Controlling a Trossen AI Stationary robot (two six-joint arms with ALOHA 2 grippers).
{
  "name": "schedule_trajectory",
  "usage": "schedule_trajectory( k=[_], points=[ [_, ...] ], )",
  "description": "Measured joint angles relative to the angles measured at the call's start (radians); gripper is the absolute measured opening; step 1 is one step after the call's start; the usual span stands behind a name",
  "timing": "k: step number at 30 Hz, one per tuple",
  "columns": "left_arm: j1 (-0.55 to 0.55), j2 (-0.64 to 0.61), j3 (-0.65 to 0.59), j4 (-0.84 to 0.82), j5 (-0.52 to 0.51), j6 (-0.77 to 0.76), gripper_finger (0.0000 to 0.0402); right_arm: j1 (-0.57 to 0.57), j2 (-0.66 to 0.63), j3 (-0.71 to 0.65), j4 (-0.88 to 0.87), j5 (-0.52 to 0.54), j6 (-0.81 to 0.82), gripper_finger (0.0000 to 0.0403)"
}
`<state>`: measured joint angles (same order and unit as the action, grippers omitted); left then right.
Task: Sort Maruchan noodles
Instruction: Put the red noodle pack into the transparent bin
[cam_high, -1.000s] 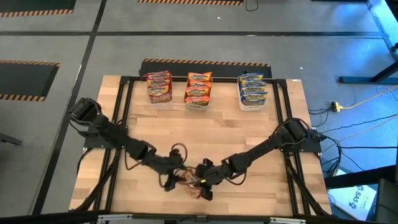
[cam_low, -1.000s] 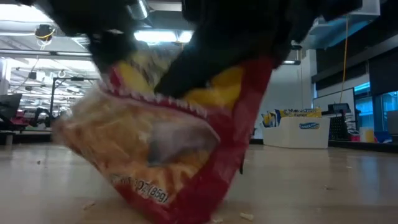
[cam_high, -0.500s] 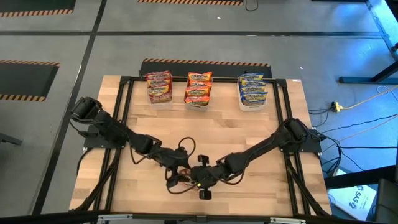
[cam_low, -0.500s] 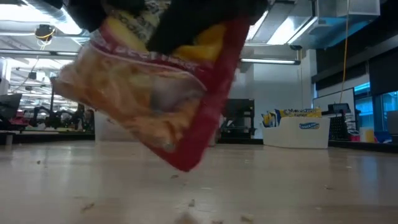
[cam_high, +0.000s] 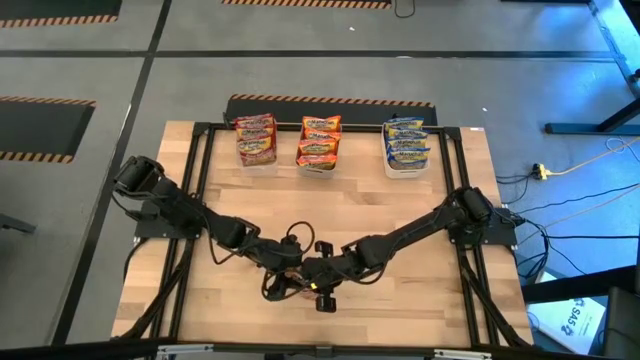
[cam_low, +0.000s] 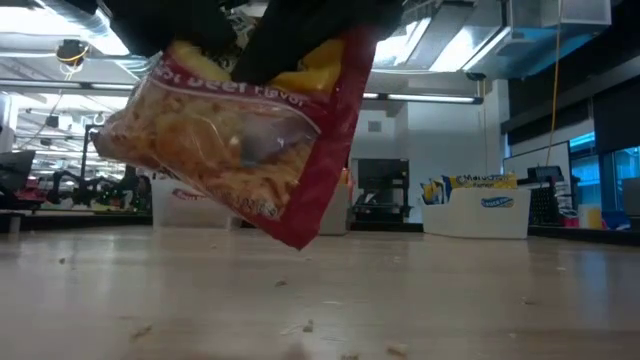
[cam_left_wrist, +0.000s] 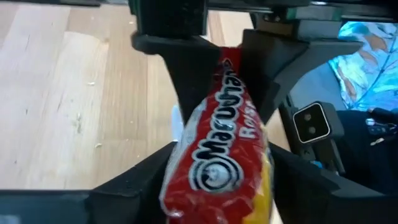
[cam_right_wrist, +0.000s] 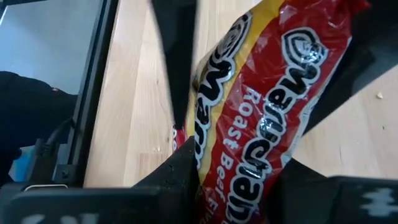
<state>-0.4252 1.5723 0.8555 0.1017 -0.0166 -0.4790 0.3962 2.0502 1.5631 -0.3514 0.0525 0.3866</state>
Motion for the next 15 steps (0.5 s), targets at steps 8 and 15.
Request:
schedule_trajectory(
  k=[8,15],
  points=[
    [0.0,0.0,0.0,0.006,0.008,0.037,0.0136,0.0,0.0,0.0,0.01,-0.001,0.001,0.0115],
    [0.0,0.0,-0.001,0.008,0.01,0.037,0.0093,0.001,0.0,0.003,0.013,-0.018,0.029,0.0122]
  ],
)
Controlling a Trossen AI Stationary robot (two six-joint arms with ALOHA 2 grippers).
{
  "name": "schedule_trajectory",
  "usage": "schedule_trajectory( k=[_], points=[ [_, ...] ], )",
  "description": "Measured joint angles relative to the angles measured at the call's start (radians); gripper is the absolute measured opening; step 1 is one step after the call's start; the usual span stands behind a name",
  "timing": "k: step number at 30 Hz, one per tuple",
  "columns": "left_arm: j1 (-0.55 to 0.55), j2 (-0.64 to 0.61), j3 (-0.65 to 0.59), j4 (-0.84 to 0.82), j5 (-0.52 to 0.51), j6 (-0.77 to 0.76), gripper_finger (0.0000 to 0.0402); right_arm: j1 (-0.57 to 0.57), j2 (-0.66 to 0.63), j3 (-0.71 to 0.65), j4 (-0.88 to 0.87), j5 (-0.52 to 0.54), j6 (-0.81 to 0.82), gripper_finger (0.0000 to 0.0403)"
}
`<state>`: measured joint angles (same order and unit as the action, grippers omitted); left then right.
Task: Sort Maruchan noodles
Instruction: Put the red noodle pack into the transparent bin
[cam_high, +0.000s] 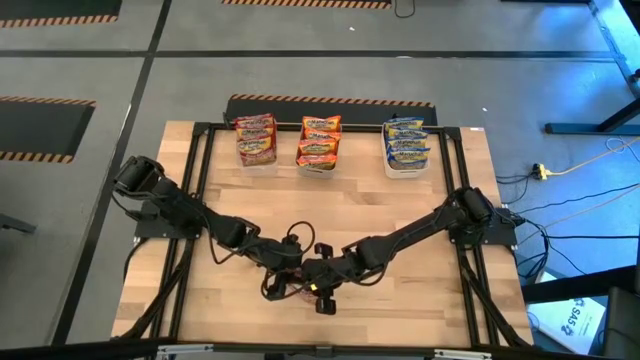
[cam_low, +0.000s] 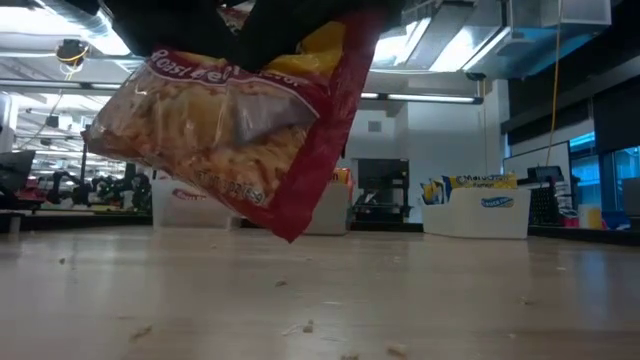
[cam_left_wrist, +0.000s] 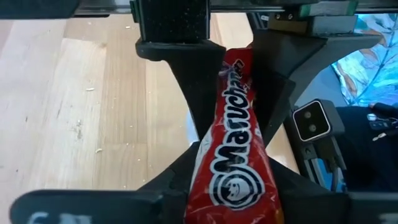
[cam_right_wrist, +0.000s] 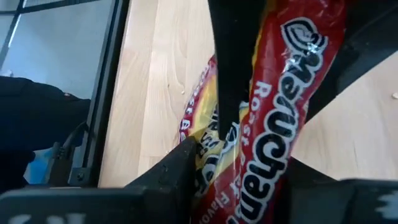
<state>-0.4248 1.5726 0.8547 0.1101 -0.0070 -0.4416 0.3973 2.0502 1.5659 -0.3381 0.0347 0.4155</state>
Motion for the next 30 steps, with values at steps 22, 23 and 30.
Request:
schedule_trajectory(
  k=[22,23,30],
  points=[
    [-0.01,0.001,-0.001,0.009,-0.009,0.03,0.0082,0.135,-0.096,0.034,-0.347,0.314,0.059,0.0138],
    [-0.01,0.001,-0.001,0.008,-0.009,0.029,0.0082,0.143,-0.098,0.035,-0.362,0.33,0.073,0.0138],
    [-0.01,0.001,-0.001,0.009,-0.009,0.029,0.0054,0.215,-0.132,-0.073,-0.392,0.417,0.204,0.0138]
  ],
)
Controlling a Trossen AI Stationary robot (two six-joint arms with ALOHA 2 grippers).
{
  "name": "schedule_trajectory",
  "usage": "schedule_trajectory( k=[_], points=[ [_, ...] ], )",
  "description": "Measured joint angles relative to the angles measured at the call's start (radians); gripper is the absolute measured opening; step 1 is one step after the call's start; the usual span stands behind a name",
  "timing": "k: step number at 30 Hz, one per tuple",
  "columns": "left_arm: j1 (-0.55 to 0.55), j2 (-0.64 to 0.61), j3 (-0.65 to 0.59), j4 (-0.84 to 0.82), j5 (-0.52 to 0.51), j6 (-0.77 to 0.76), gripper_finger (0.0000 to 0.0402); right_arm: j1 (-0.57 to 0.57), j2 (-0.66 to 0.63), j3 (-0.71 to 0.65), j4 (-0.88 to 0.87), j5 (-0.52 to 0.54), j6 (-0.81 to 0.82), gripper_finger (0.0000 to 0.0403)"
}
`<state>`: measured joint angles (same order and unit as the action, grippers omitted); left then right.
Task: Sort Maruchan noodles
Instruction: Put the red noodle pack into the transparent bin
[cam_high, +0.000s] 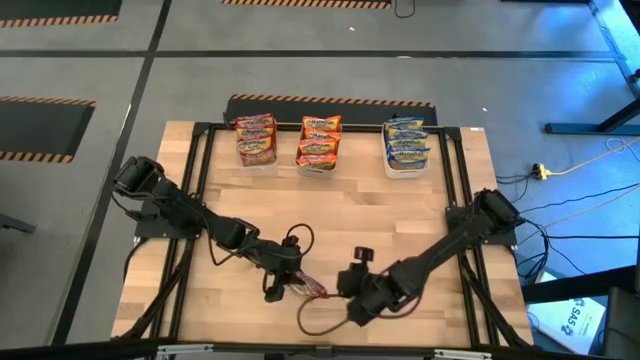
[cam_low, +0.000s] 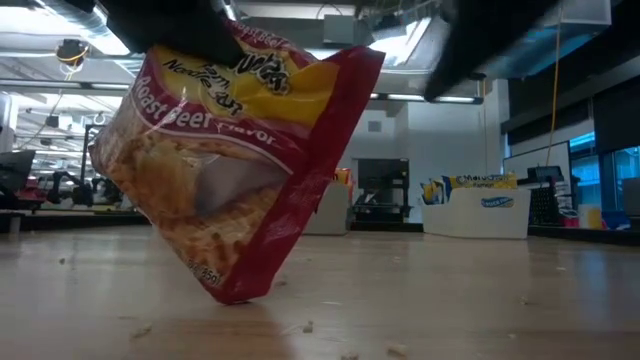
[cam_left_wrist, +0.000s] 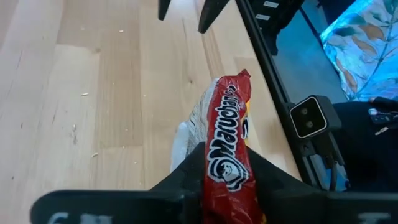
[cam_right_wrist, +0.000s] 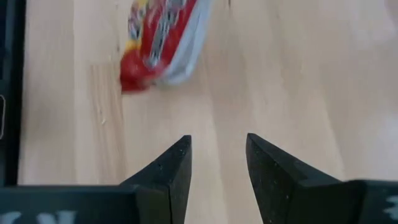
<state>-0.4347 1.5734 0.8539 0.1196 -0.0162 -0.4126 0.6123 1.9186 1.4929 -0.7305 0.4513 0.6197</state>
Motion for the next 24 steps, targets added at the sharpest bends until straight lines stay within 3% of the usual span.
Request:
schedule_trajectory(
  k=[7,15,21,24],
  points=[
    [0.004,0.0,0.0,0.007,-0.013,0.004,0.0047,0.067,-0.066,-0.216,0.159,0.057,0.202,0.0138],
    [0.004,-0.033,0.0,0.018,-0.029,0.007,0.0047,0.145,-0.1,-0.386,0.422,0.187,0.301,0.0138],
    [0.036,-0.221,0.0,-0.105,-0.058,0.038,0.0047,0.156,-0.099,-0.499,0.623,0.217,0.354,0.0138],
    [0.053,-0.34,0.002,-0.202,-0.129,0.092,0.0047,0.153,-0.099,-0.551,0.753,0.248,0.35,0.0138]
  ],
)
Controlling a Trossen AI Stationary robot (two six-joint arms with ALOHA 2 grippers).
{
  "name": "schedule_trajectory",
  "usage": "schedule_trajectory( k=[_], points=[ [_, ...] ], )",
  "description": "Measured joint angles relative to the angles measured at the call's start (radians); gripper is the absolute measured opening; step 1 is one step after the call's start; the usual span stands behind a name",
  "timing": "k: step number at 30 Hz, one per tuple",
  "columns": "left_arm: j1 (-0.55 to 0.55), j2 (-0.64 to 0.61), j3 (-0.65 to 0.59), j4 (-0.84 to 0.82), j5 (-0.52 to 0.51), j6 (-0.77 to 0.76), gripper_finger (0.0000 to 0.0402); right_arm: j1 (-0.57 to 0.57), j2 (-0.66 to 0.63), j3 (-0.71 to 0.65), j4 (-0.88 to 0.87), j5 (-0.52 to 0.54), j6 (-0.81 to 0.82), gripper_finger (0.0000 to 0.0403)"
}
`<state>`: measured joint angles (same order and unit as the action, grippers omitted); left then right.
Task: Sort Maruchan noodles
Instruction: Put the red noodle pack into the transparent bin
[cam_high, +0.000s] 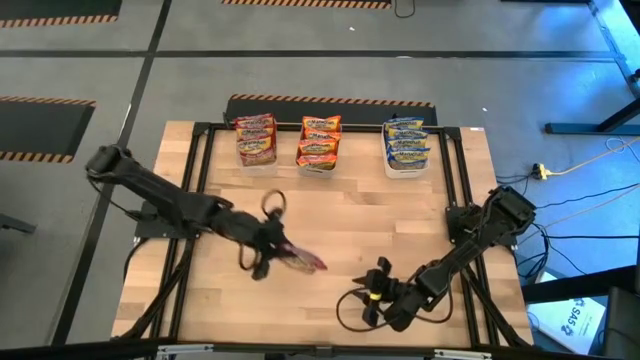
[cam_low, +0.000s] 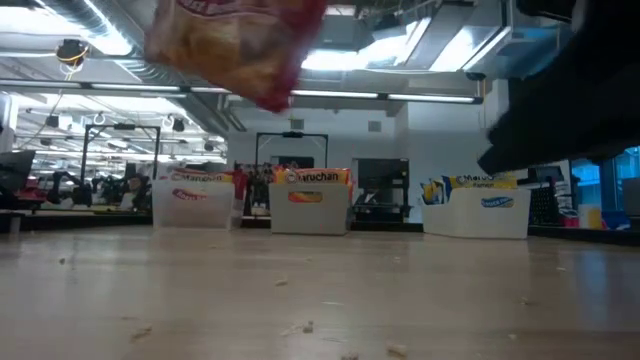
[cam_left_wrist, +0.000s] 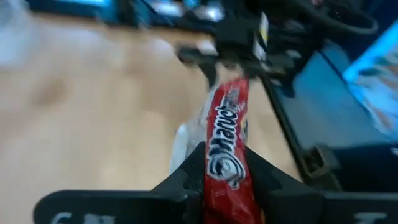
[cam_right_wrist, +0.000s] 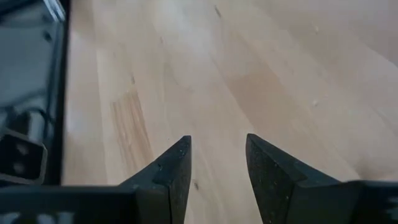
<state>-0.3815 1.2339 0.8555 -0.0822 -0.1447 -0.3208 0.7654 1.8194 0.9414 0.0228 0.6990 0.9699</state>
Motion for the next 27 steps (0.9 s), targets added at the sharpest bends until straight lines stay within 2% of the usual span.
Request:
schedule_trajectory(
  k=[4,9,12,19,23,27],
  points=[
    [0.062,-0.145,0.0,-0.113,-0.106,0.063,0.0047,0.0,0.0,-0.051,0.106,0.052,-0.005,0.0138],
    [0.169,-0.291,-0.001,-0.21,-0.209,0.147,0.0047,0.0,0.0,-0.06,0.117,0.086,-0.005,0.0138],
    [0.252,-0.353,-0.001,-0.253,-0.235,0.204,0.0047,0.0,0.0,-0.06,0.116,0.109,-0.005,0.0138],
    [0.463,-0.433,-0.002,-0.36,-0.191,0.302,0.0047,0.0,0.001,-0.06,0.116,0.116,0.019,0.0138],
    [0.582,-0.433,-0.012,-0.371,-0.127,0.353,0.0047,0.0,0.005,-0.059,0.112,0.116,0.029,0.0138],
    [0.713,-0.426,-0.044,-0.372,-0.019,0.387,0.0047,0.0,0.008,-0.059,0.109,0.106,0.028,0.0138]
  ],
)
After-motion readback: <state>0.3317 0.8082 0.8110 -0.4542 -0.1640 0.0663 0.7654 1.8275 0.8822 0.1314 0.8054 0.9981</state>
